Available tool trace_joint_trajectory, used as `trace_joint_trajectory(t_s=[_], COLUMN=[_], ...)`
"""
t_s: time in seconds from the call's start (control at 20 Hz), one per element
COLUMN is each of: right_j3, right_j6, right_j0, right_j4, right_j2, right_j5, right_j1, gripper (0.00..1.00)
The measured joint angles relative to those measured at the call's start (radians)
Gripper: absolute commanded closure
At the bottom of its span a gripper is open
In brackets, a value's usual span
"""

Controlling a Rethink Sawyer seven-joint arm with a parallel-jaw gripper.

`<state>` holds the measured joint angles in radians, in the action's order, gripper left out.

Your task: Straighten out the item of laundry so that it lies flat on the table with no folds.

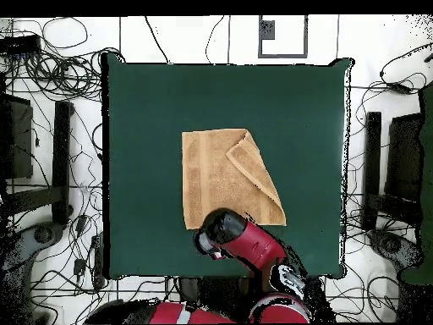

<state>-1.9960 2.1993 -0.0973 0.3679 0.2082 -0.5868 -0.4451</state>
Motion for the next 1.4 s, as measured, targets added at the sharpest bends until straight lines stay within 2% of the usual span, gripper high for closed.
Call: trace_joint_trajectory(t_s=[0.2,0.35,0.6,1.05,1.4], right_j3=[-0.043,-0.108,-0.146,-0.166,-0.166], right_j6=[0.000,0.000,0.000,0.000,0.000], right_j0=[-0.044,-0.098,-0.117,-0.098,-0.120], right_j4=[-0.040,-0.089,-0.117,-0.123,-0.123], right_j2=[-0.031,-0.044,-0.043,-0.043,-0.044], right_j5=[0.103,0.281,0.412,0.434,0.434], right_j1=[-0.040,-0.101,-0.151,-0.172,-0.172], gripper=[0.00,0.00,0.00,0.00,0.00])
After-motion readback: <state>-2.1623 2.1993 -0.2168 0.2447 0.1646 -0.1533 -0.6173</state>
